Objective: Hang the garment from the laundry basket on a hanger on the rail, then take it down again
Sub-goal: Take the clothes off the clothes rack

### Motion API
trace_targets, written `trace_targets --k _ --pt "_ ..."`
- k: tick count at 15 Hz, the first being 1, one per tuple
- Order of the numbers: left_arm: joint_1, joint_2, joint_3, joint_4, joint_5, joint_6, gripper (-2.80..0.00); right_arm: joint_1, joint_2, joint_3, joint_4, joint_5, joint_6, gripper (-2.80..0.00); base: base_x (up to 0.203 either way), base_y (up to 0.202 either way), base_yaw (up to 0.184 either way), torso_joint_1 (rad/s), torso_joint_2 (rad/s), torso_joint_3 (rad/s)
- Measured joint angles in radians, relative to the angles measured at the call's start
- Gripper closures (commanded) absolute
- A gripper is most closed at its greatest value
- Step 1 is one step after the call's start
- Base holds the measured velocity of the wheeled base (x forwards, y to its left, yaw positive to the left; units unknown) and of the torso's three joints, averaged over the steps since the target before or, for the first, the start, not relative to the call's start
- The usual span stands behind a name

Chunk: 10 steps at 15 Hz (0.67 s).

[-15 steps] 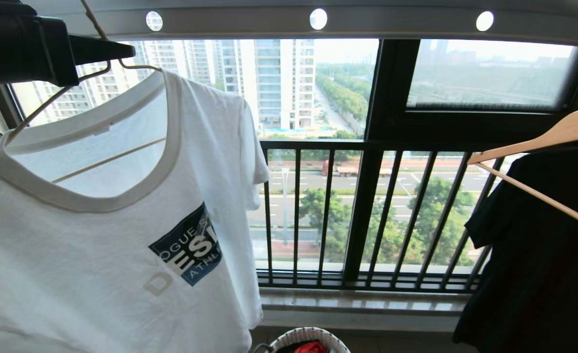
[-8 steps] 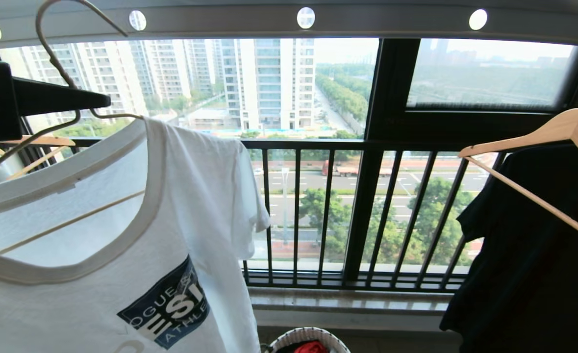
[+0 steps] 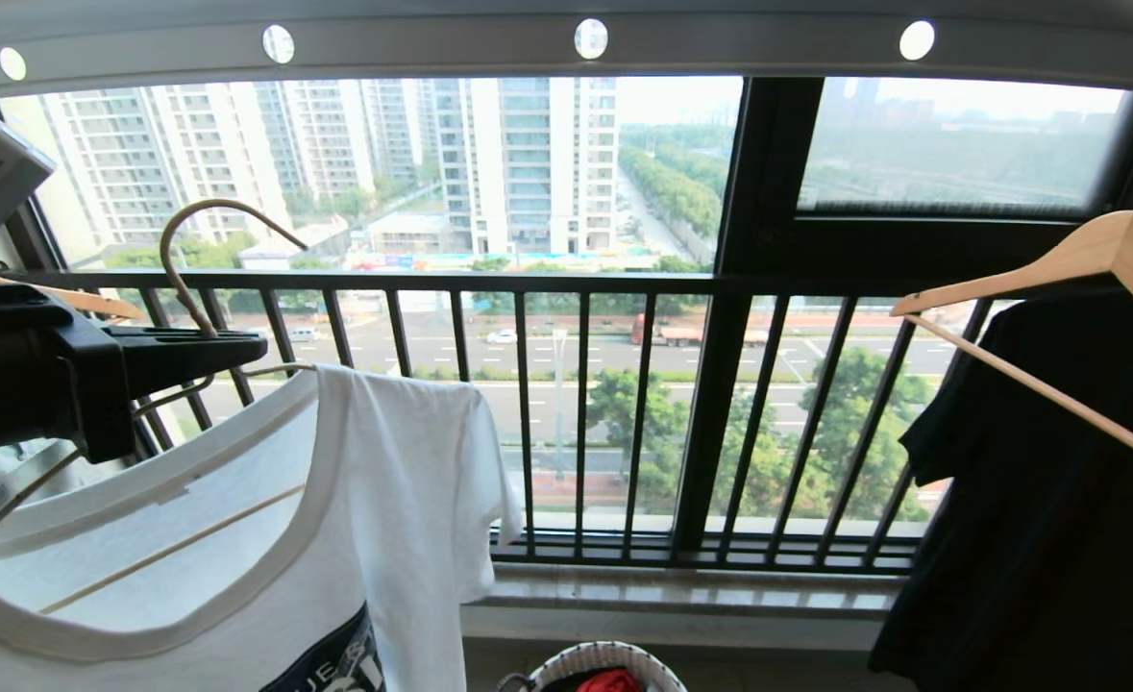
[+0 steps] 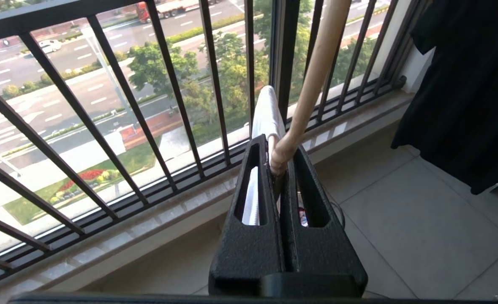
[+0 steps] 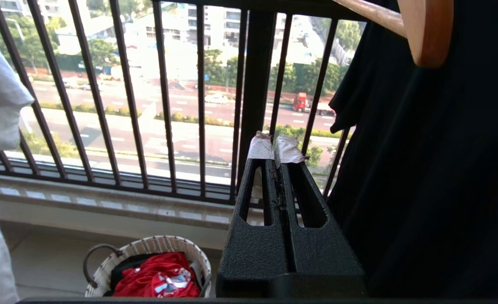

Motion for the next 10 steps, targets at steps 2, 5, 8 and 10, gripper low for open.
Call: trace_targets --k 2,5,8,10 --pt "-0.009 0.004 0.05 -0.053 -0.002 -0.002 0.0 0.0 0.079 -0.109 0.038 0.015 0.0 0.0 0.0 0.0 0.0 0.0 0.0 0.0" --pt "-0.067 0.048 0.07 -0.159 -0.002 -0.063 0.0 0.0 0.307 -0.288 0.059 0.087 -0.003 0.0 0.0 0.0 0.0 0.0 0.0 0.0" --pt "-0.154 0.106 0.073 -0.232 0.0 -0.138 0.0 0.02 0.585 -0.478 0.062 0.187 -0.004 0.0 0.0 0.0 0.0 0.0 0.0 0.0" --pt "-0.215 0.137 0.071 -0.236 0.002 -0.18 0.0 0.064 0.76 -0.592 0.052 0.219 0.002 0.0 0.0 0.0 0.0 0.0 0.0 0.0"
